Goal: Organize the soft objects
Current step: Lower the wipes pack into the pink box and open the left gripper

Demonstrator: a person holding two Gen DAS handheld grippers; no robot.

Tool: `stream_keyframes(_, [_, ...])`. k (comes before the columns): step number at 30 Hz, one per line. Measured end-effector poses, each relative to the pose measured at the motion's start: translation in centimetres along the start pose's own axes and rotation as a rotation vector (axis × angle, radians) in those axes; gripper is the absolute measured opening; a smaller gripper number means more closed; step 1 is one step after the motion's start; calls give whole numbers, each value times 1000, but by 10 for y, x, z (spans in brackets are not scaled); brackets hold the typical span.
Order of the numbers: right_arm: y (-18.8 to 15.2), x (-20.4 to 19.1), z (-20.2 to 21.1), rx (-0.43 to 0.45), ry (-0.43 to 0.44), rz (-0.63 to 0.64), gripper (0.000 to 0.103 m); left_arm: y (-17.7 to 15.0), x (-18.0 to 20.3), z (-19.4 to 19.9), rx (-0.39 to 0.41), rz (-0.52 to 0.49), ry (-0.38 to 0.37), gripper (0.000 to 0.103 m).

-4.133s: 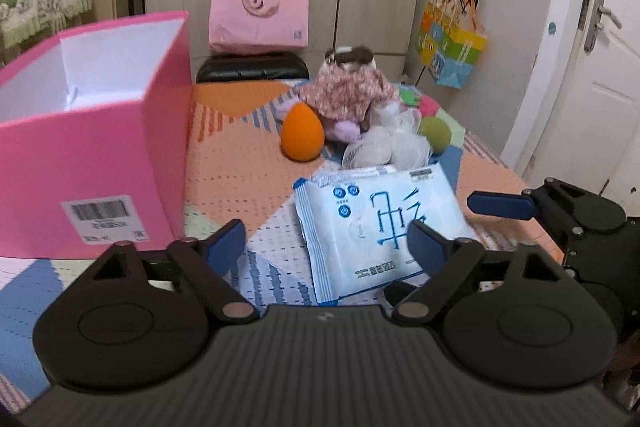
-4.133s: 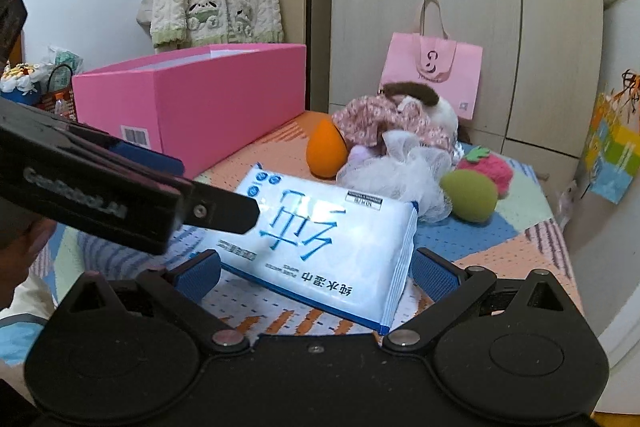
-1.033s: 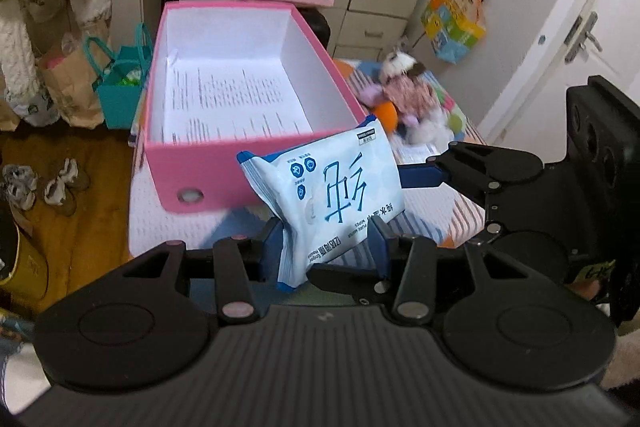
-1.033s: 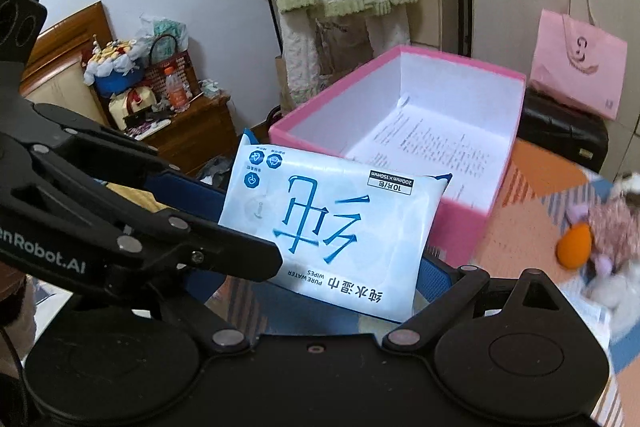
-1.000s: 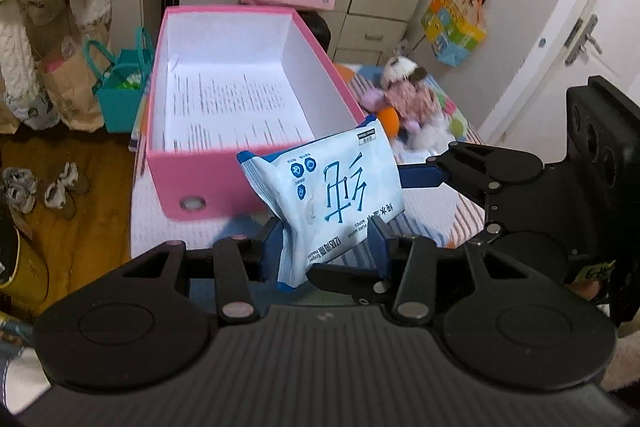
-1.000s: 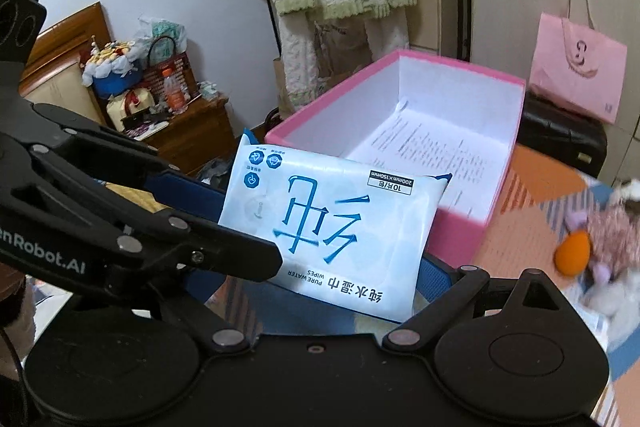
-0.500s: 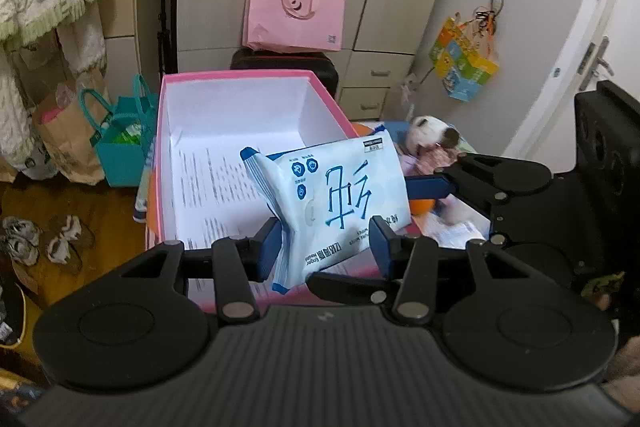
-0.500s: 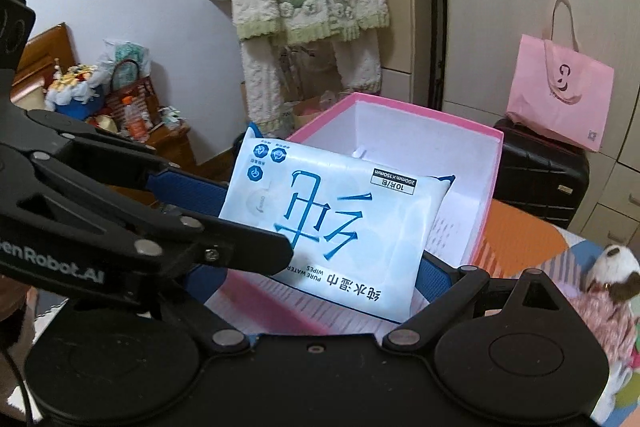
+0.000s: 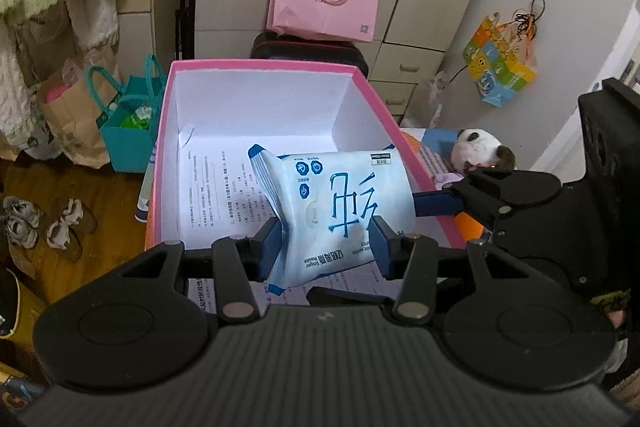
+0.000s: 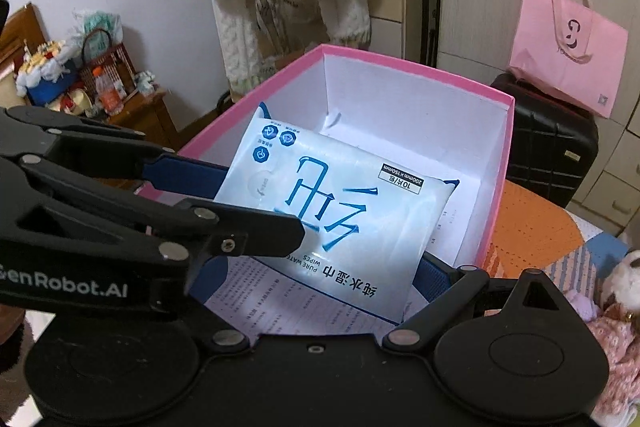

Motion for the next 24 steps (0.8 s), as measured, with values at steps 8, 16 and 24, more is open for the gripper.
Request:
stream_keyframes(8, [0,1,-5,-20,-25,26,97,0,-4,-3,21,-36,70,58])
stream_keyframes(16, [1,2,1,-6,-36,31,97,-1,-4,9,37,-46,95,61])
stream_keyframes(24, [-2,0,26,36,-48,39,97,-4,9,36,75,-78,102,64])
Point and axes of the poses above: each gripper's, at about its wrist camera, not at the fingertips, and z roughly against the way its jaws point, x to its right, y to its top, the point moved 7 cm from there along -z, roughly the way its jaws point, and after that the axes turned 3 degrees about z, right-handed, at the moved point
